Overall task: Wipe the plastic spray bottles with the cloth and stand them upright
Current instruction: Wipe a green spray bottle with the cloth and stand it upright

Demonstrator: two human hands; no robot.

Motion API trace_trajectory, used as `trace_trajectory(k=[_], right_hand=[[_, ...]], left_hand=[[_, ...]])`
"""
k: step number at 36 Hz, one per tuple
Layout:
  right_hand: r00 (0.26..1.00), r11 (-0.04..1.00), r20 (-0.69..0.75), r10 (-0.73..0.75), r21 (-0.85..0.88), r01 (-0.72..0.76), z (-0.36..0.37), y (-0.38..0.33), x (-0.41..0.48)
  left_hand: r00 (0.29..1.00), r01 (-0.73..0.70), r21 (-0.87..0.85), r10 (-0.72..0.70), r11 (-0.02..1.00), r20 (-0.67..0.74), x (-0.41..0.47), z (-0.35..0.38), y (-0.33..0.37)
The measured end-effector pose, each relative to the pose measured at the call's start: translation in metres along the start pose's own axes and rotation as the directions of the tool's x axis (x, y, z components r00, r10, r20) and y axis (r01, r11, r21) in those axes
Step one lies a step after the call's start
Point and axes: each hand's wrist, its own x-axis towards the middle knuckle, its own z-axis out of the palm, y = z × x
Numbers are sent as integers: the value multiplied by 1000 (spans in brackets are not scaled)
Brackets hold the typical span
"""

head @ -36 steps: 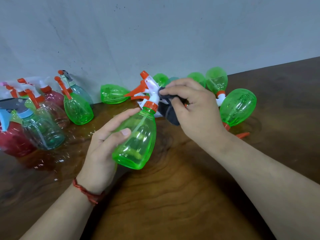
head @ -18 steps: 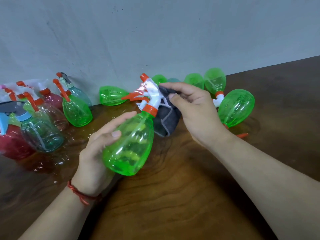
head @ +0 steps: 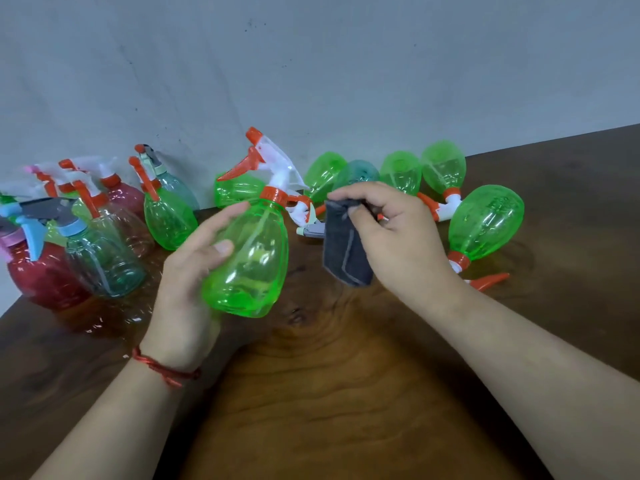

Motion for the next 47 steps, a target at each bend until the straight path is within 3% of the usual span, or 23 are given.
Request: trace_trajectory(k=[4, 8, 11, 15, 20, 23, 28, 32, 35, 40, 47], right_hand=[[960, 974, 224, 165, 114, -194, 10, -5, -10], [887, 925, 423, 184, 232, -302, 31, -13, -29], [882, 911, 430, 194, 255, -325, 40, -19, -33], [864, 953, 456, 214, 98, -288, 57, -30, -20], [826, 969, 507, 246, -148, -198, 102, -45, 16], [796, 948, 521, 309, -233, -216, 137, -42, 29], [746, 928, 552, 372, -225, -296, 179, -42, 40], [760, 929, 535, 369, -223, -295, 204, -41, 46], [804, 934, 475, 357, -175, -311, 212, -42, 44], [872, 946, 374, 317, -61, -318, 202, -38, 35], [815, 761, 356, 457, 318, -566, 163, -30, 23]], left_hand=[[999, -46, 110, 49, 993, -23, -4, 7, 1], [999, 29, 146, -22, 989, -48, -5, 4, -5], [999, 38, 170, -34, 985, -25, -2, -6, 0], [999, -6, 312, 17, 950, -31, 9, -31, 14], [975, 55, 460, 52, 886, -216, 24, -65, 11], [951, 118, 538, 61, 834, -304, 29, -80, 4], [905, 235, 605, 57, 761, -423, 32, -101, -1], [850, 366, 696, 82, 618, -521, 29, -111, -7], [811, 418, 615, 30, 669, -584, 30, -113, -8], [775, 387, 461, -11, 799, -632, 31, -108, 3], [783, 382, 427, -42, 820, -621, 29, -101, 14]])
